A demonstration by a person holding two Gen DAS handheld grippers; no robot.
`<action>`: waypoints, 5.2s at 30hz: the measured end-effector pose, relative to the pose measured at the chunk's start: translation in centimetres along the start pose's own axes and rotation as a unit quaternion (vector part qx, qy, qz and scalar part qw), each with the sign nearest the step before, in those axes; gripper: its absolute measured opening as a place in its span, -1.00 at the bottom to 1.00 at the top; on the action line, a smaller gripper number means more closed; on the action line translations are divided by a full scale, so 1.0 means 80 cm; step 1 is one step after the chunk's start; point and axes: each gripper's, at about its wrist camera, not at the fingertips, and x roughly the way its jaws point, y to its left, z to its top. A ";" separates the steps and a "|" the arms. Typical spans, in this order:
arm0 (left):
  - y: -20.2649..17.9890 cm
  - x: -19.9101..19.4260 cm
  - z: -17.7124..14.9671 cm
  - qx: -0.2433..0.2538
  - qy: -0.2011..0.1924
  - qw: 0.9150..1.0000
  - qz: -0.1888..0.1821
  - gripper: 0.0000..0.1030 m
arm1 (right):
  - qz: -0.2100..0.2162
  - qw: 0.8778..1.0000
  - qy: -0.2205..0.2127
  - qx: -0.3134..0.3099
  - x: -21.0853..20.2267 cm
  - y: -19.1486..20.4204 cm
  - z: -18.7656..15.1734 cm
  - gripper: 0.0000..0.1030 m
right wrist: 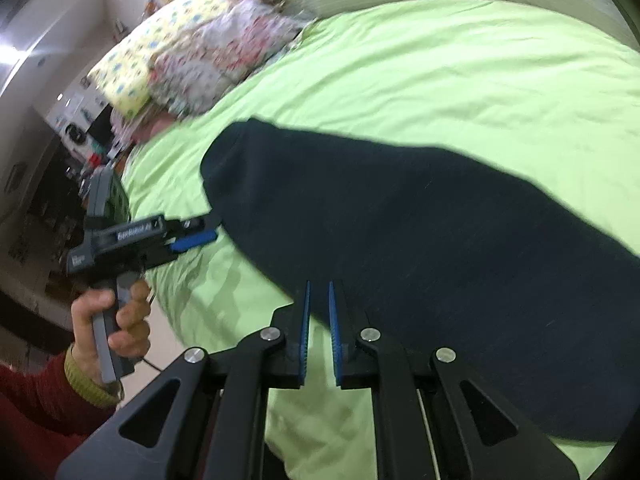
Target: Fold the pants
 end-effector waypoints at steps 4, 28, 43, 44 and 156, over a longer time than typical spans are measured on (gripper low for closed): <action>-0.002 0.007 0.017 0.008 -0.008 1.000 0.020 -0.05 | -0.032 0.999 -0.018 0.031 -0.005 -0.023 0.027 -0.79; 0.009 0.041 0.053 0.020 -0.025 0.999 0.003 -0.06 | -0.110 0.985 0.103 -0.078 0.103 -0.061 0.093 -0.33; -0.012 0.025 0.053 0.050 -0.068 0.996 -0.011 -0.57 | -0.198 0.966 0.005 -0.168 0.048 0.005 0.085 -0.78; -0.014 0.015 0.049 0.052 -0.073 0.996 -0.016 -0.58 | -0.212 0.961 -0.004 -0.176 0.047 0.010 0.085 -0.78; -0.454 0.177 -0.263 0.595 0.203 0.769 -0.117 -0.47 | -0.201 0.834 -0.303 0.416 -0.290 -0.252 -0.254 -0.49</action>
